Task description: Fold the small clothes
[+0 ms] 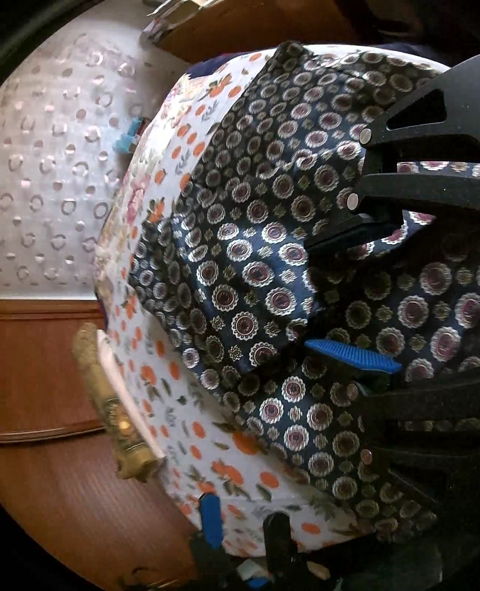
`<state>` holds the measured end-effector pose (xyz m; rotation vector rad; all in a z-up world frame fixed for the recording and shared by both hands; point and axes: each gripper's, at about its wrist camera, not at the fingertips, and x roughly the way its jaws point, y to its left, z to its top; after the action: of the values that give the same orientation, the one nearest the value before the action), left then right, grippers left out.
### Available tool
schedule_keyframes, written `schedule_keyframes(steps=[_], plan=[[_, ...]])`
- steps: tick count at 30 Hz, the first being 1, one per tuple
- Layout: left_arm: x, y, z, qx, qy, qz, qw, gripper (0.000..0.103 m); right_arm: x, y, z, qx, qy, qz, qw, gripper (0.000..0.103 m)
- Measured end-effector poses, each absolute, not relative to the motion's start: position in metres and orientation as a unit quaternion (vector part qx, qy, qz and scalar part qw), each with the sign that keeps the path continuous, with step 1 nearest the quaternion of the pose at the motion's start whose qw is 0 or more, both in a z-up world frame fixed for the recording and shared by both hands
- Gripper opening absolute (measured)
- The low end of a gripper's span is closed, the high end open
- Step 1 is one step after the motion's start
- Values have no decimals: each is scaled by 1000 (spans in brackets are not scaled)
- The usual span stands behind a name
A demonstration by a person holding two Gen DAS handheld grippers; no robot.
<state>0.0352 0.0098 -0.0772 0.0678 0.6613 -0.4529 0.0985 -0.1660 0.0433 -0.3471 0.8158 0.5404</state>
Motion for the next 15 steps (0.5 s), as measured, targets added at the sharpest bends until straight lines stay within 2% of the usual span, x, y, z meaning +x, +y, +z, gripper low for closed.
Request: schedule_keyframes(steps=[8, 10, 11, 12, 15], plan=[[33, 9, -77, 34, 323, -221, 920, 69, 111, -154, 34, -182, 380, 255, 870, 49], [33, 9, -76, 33, 322, -221, 920, 69, 111, -153, 29, -185, 376, 256, 871, 33], [33, 9, -75, 34, 321, -221, 920, 69, 111, -153, 30, -188, 374, 251, 873, 20], [33, 9, -75, 34, 320, -220, 921, 69, 110, -153, 28, -190, 374, 246, 874, 12], [33, 9, -74, 33, 320, -220, 921, 69, 111, -158, 34, -177, 367, 242, 881, 6]])
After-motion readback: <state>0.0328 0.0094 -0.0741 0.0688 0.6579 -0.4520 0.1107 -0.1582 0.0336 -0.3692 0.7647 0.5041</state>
